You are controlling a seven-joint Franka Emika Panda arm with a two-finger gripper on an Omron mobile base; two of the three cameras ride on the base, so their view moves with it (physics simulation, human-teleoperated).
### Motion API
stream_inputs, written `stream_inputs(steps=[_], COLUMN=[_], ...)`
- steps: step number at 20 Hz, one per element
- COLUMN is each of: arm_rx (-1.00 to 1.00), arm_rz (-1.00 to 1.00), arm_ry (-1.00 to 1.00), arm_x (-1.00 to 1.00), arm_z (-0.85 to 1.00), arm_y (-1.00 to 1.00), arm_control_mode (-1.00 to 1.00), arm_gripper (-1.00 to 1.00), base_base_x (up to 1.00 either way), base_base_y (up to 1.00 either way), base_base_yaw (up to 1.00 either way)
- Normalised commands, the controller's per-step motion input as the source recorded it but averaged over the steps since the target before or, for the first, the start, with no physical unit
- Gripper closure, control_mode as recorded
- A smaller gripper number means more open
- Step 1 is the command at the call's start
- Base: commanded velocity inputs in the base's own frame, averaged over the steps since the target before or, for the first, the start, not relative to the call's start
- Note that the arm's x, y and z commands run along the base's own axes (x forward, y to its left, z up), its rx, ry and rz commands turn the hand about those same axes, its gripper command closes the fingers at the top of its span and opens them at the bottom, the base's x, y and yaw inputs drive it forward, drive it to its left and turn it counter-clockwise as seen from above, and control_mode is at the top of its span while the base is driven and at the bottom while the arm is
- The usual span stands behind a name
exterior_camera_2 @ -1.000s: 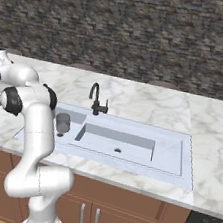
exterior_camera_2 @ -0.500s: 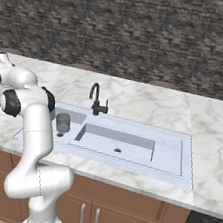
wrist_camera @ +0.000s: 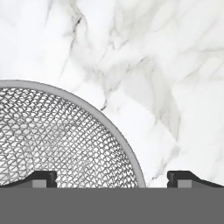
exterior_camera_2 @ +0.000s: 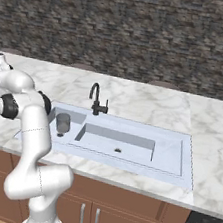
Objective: Place the glass cup in the left basin and the strainer in the right basin of the sink.
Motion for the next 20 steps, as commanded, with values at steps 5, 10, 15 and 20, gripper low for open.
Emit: stream_inputs(steps=[5,10,15,20], arm_rx=[0.0,0.0,0.0,0.0], arm_rz=[-0.16,-0.14,-0.11,0.0], arm_ry=[0.0,-0.01,-0.06,-0.01], arm_x=[-0.06,-0.14,-0.07,-0.02], arm_z=[-0.28,-0.3,-0.21,-0.02], arm_y=[-0.04,-0.11,0.05,0.02], arm_control_mode=[-1.0,-1.0,-1.0,-1.0], arm_gripper=[-1.0,-1.0,1.0,1.0], base_base_x=[0.0,0.0,0.0,0.0], base_base_y=[0.0,0.0,0.0,0.0], base_base_yaw=[0.0,0.0,0.0,0.0])
